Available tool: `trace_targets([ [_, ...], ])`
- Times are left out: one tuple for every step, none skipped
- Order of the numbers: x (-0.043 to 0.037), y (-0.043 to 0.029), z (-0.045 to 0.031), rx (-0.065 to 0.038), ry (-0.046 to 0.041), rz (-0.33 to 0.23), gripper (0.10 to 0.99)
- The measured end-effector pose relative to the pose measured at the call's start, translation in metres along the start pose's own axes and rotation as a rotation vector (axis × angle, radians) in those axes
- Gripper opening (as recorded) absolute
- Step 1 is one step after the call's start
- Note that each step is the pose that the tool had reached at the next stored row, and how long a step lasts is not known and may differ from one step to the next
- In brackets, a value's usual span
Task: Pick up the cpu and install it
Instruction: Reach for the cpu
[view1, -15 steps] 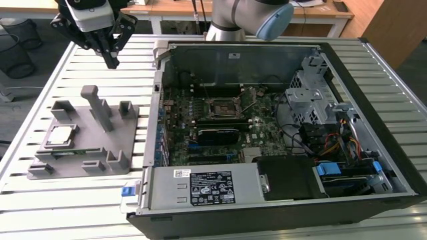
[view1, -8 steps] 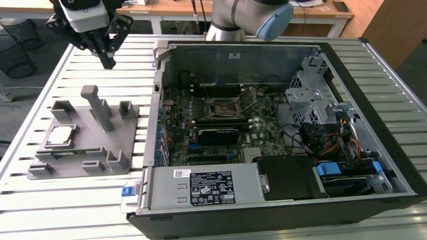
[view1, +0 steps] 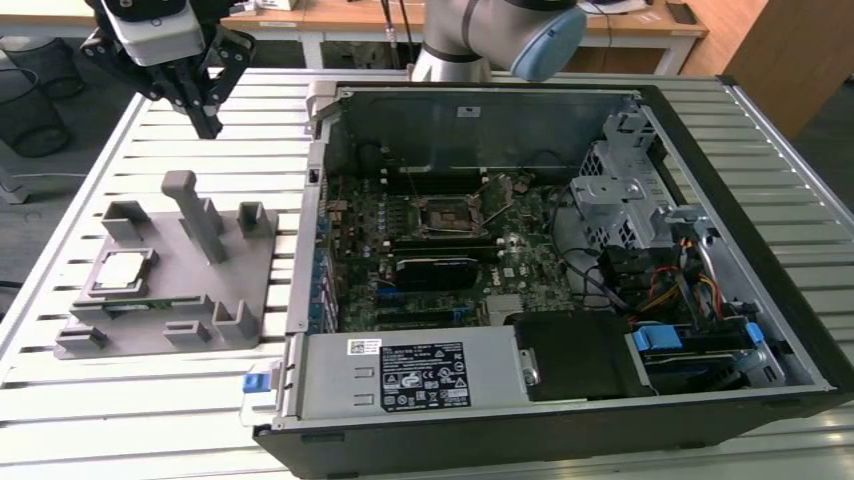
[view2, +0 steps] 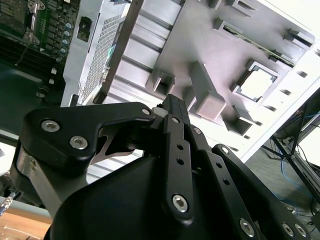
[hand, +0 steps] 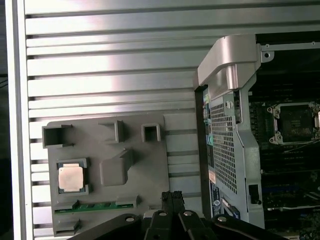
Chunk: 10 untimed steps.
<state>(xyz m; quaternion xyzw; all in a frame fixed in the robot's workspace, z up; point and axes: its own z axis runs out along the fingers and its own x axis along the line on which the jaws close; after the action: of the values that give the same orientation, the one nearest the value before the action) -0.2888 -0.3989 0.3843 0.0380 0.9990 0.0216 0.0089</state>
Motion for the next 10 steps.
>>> trace_targets([
  [0.0009,-0.0001,0.0001,0.000,0.0001,0.000,0.106],
  [0.0019,-0.0001,0.0001,0.000,0.0002,0.000,0.106],
  [0.0028,-0.0002,0.0002,0.000,0.0002,0.000,0.106],
  [0.0038,-0.0003,0.0003,0.000,0.0003,0.000,0.106],
  [0.0048,-0.0004,0.0003,0.000,0.0003,0.000,0.106],
  [0.0058,-0.0005,0.0004,0.000,0.0004,0.000,0.106],
  [0.0068,-0.0005,0.0004,0.000,0.0005,0.000,0.106],
  [0.0079,-0.0006,0.0005,0.000,0.0005,0.000,0.106],
  [0.0089,-0.0007,0.0006,0.000,0.0005,0.000,0.106],
  [0.0101,-0.0008,0.0006,0.000,0.0006,0.000,0.106],
])
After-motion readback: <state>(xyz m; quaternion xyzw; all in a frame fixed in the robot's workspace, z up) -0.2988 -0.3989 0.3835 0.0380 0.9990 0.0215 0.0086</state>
